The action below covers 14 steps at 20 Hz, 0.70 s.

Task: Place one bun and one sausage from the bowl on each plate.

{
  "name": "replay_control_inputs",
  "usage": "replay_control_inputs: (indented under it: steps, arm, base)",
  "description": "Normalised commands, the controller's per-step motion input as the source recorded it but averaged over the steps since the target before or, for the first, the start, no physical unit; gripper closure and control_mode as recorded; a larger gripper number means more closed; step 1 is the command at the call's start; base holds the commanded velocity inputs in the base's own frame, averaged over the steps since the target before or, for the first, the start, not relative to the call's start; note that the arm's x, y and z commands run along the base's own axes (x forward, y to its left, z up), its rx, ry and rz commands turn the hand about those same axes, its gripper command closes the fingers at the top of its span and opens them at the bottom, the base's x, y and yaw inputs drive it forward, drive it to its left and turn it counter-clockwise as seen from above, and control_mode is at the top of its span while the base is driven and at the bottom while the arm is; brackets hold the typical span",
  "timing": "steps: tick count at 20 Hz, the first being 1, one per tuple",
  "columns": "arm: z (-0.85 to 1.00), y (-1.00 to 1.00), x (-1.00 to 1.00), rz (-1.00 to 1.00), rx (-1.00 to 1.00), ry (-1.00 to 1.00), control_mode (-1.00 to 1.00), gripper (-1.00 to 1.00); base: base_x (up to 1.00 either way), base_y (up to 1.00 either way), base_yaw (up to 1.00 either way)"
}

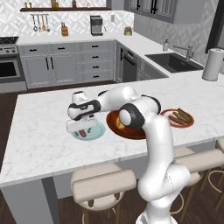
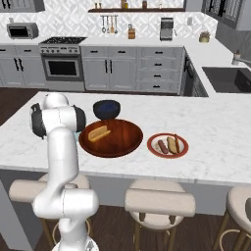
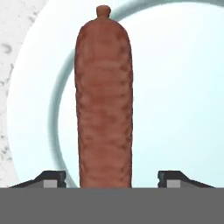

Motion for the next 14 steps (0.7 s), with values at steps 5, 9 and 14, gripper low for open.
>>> replay_control_inputs:
  steps: [5, 9, 14]
  arm:
    - [0.4, -0.04, -0.15, 0.0, 0.0, -0.02, -1.0, -1.0]
    - [0.81, -0.37, -0.88, 0.0, 0.04, -0.09, -1.0, -1.0]
    - [0.58, -0.73, -0.75, -0.05, 0.05, -0.05, -1.0, -1.0]
  base:
    - [0.0, 0.0, 0.0]
    - [0.0, 0.0, 0.0]
    - [0.0, 0.0, 0.0]
